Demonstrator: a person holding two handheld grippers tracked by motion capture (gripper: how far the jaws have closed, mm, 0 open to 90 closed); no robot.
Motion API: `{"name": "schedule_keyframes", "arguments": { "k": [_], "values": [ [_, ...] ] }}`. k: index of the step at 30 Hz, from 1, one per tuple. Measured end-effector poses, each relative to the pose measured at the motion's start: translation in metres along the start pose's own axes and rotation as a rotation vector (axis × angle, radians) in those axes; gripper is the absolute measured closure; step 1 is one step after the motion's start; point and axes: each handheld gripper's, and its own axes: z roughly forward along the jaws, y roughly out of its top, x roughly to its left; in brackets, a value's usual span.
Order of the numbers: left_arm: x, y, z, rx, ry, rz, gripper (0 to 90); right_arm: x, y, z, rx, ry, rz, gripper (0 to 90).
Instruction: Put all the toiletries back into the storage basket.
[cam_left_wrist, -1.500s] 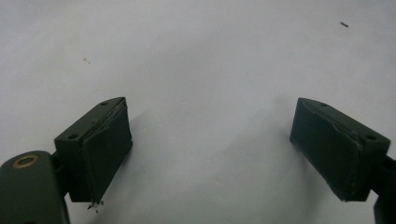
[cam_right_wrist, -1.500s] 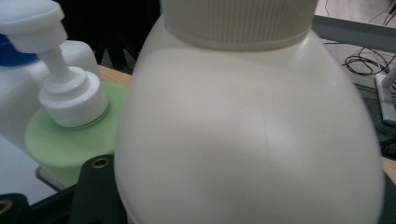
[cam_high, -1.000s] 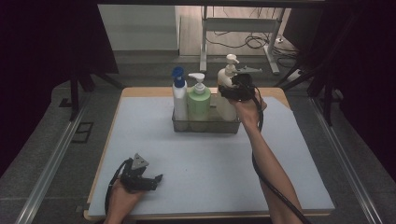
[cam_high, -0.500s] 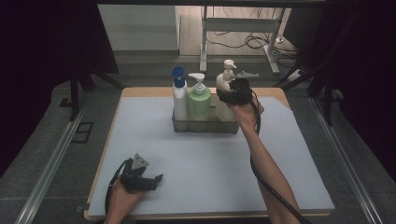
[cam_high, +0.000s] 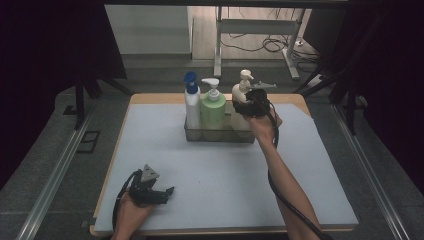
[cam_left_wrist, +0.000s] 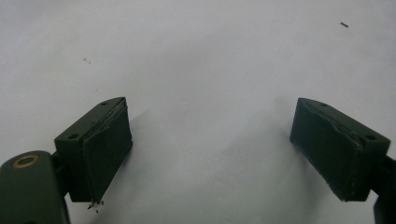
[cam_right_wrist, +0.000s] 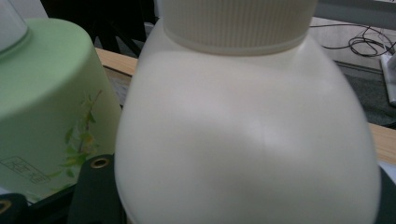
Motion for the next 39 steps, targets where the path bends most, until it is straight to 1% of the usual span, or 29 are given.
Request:
{"name": "schedule_keyframes", "arguments": {
  "k": [20, 27, 30, 32, 36, 39],
  "values": [
    [0.0, 0.0, 0.0, 0.0, 0.001, 0.001, 12.3, -0.003, -0.017, 0.005, 0.046, 0.006, 0.017, 36.3],
    [0.0, 0.0, 0.0, -0.001, -0.001, -0.001, 12.3, -0.002, -0.021, 0.003, 0.037, 0.01, 0.007, 35.8],
    [0.0, 0.0, 0.0, 0.0, 0.0, -0.001, 12.2, -0.001, -0.023, 0.001, 0.036, 0.01, -0.009, 35.4],
    [0.0, 0.0, 0.0, 0.0, 0.0, -0.001, 12.2, -0.002, -0.023, 0.001, 0.045, 0.017, -0.002, 34.5],
    [0.0, 0.0, 0.0, 0.001, 0.001, 0.0, 12.3, -0.005, -0.022, 0.002, 0.057, 0.049, 0.028, 31.2],
    [0.0, 0.0, 0.0, 0.001, 0.001, 0.0, 12.2, -0.007, -0.024, 0.001, 0.065, 0.058, 0.018, 31.0]
  ]
}}
